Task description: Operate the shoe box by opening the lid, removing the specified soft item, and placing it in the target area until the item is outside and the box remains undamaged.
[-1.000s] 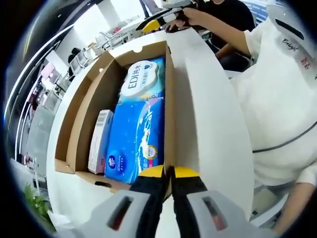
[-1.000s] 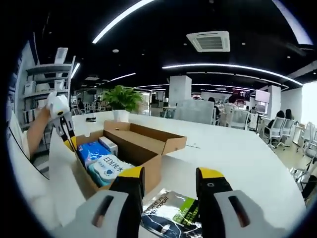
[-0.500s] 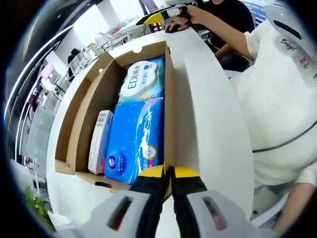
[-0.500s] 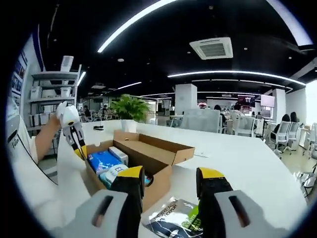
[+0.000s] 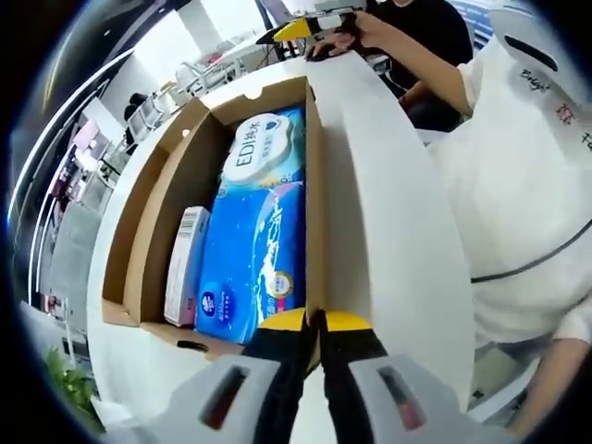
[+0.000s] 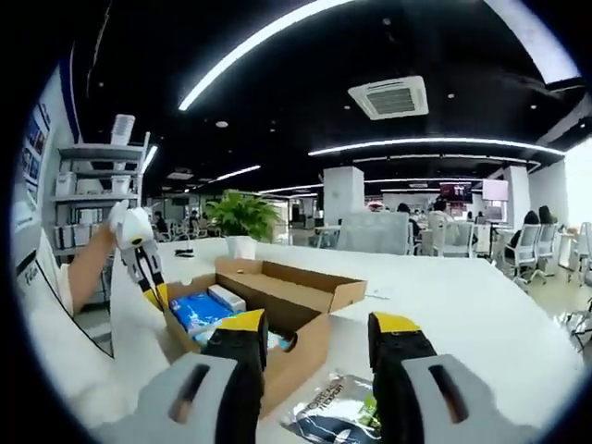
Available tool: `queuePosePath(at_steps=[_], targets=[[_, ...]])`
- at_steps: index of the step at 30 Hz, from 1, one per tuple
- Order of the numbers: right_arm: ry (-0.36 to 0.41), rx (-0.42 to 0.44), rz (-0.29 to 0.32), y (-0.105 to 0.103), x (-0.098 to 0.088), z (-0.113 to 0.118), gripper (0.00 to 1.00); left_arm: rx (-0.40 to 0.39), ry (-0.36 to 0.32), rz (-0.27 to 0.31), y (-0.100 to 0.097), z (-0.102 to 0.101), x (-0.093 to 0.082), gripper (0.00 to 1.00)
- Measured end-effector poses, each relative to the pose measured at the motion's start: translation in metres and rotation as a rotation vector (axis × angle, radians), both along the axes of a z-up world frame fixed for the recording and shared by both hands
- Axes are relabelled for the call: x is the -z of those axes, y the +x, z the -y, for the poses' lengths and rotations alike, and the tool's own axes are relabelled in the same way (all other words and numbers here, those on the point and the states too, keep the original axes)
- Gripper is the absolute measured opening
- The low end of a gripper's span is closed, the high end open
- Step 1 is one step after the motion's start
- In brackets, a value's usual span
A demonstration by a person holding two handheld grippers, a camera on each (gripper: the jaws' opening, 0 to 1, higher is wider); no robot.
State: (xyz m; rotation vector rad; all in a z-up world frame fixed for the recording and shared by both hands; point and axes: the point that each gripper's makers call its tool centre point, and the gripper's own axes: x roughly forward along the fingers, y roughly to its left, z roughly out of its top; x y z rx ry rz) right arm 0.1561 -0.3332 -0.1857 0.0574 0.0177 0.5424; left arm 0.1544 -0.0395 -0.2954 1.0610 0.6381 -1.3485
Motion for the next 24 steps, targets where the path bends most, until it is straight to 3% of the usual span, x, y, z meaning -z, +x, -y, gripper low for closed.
queuePosePath(at_steps=[1,3,8,11,13,14,15,16,18,24], targets=[[-0.017,0.007,-0.005,0.001,-0.001,0.002,0.49,0.0,0.0,-0.001,0.0,0.0,0.0,0.04],[-0.097,0.018,0.045,0.001,-0.006,0.001,0.48,0.0,-0.002,-0.001,0.0,0.0,0.0,0.04],[-0.148,0.016,0.04,0.002,-0.009,0.0,0.44,-0.002,0.0,0.002,0.0,0.0,0.0,0.04],[-0.319,0.016,0.031,0.009,-0.017,0.012,0.44,0.001,0.0,0.001,0.0,0.0,0.0,0.04],[-0.316,0.005,0.028,0.012,-0.026,0.012,0.43,-0.049,-0.008,-0.023,0.001,0.0,0.0,0.04],[-0.322,-0.041,-0.002,0.012,-0.024,0.008,0.44,-0.036,-0.006,-0.018,0.002,0.0,0.0,0.04],[-0.312,-0.035,-0.067,0.013,-0.017,0.011,0.44,-0.036,-0.006,-0.018,0.002,0.0,0.0,0.04],[-0.353,-0.041,-0.152,0.013,-0.004,0.015,0.44,-0.034,-0.008,-0.018,0.001,0.0,0.0,0.04],[-0.433,-0.038,-0.113,0.019,-0.003,0.018,0.44,-0.029,-0.011,-0.016,0.001,0.0,0.0,0.04],[-0.381,-0.064,-0.083,0.019,-0.019,0.009,0.41,-0.02,-0.008,-0.012,0.0,0.0,0.001,0.04]])
